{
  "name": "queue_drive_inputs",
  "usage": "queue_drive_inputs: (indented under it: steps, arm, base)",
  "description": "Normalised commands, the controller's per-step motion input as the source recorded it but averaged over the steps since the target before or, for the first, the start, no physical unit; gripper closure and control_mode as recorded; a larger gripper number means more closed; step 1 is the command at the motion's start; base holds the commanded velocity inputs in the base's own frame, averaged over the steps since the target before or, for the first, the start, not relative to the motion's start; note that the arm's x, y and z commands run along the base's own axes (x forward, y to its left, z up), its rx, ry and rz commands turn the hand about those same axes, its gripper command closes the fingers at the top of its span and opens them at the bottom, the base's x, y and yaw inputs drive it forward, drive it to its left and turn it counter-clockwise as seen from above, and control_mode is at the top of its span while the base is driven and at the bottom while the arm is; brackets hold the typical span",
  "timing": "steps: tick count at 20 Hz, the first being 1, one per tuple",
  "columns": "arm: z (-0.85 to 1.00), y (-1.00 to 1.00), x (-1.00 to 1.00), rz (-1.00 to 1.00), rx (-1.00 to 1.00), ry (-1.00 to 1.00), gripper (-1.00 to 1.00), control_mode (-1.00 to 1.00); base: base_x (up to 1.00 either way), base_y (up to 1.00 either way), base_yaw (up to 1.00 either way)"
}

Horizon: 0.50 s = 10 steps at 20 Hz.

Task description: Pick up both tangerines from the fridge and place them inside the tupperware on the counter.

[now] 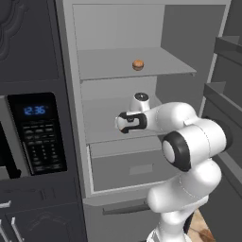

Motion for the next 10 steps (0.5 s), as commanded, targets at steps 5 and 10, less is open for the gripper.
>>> queue_drive_inputs:
  steps: [5,10]
  arm:
    - [-0.1,0.0,0.07,0.0,0.0,0.0,-1.0,-1.0]
    - [-0.13,0.01,0.1,0.0,0.0,0.0,-1.0,-1.0]
  base:
    - [0.0,0.0,0.0]
    - [0.0,0.0,0.0]
